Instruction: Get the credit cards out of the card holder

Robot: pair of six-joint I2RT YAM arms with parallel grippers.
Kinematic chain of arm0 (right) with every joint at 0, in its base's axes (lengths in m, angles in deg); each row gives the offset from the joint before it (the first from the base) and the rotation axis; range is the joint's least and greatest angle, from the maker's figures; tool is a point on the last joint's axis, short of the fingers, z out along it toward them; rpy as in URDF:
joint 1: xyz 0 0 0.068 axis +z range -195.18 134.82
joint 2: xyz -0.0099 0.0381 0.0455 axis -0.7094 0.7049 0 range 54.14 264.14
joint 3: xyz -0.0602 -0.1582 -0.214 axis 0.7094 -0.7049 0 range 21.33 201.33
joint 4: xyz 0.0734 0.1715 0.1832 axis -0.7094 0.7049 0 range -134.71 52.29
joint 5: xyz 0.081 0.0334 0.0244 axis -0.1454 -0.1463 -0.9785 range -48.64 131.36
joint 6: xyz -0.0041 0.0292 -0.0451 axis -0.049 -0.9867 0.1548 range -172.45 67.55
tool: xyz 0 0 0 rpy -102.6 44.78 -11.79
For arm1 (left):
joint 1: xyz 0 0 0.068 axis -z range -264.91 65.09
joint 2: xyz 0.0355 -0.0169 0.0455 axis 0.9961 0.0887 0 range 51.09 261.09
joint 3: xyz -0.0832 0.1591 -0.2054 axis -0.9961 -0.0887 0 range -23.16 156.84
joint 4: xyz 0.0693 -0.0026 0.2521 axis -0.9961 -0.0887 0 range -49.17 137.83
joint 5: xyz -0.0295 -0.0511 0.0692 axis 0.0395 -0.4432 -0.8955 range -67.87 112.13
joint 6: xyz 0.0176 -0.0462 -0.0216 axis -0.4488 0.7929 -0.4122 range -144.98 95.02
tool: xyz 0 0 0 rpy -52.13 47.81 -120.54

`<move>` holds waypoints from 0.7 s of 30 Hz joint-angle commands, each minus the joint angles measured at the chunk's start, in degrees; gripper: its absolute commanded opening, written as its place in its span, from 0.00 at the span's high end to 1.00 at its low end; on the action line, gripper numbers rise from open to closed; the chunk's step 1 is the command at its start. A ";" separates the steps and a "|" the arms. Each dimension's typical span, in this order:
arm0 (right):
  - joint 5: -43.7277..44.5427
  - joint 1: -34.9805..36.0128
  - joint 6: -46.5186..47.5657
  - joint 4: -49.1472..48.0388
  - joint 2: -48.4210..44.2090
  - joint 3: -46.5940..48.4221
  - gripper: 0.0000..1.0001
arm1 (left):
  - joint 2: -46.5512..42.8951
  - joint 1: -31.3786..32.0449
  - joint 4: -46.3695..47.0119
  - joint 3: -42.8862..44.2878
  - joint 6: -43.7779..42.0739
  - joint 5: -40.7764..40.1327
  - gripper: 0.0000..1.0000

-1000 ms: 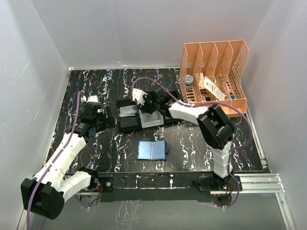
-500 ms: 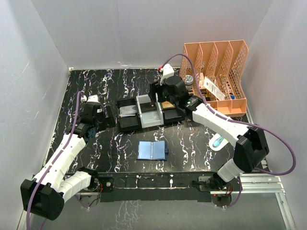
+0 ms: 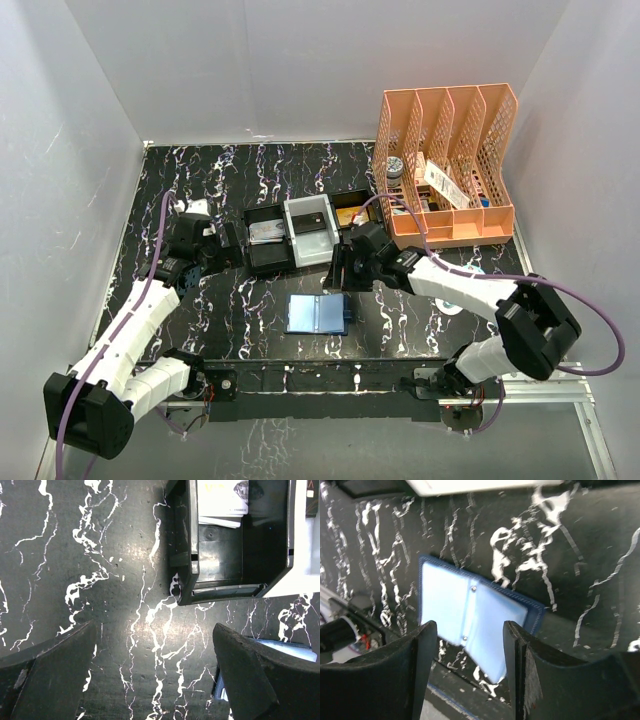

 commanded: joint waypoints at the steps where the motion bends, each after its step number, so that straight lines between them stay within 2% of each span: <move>1: -0.42 2.74 -5.24 -3.35 -3.33 0.44 0.47 | 0.06 -0.33 0.83 -0.36 -0.80 3.95 0.01; 6: 6.84 6.23 -5.35 4.24 -2.37 2.36 0.47 | 0.38 -0.26 2.92 -1.71 -0.79 14.99 0.05; 12: 8.35 7.73 -8.71 4.86 -3.46 -0.59 0.47 | 0.47 0.87 8.65 -5.54 6.65 33.77 0.14; 17: 6.20 8.00 -8.15 2.56 -3.85 -1.43 0.47 | 2.87 10.30 10.11 -5.43 9.66 33.68 0.18; 21: 3.88 8.09 -7.54 0.29 -3.58 -1.02 0.47 | 6.91 16.88 11.28 -5.01 12.28 31.69 0.25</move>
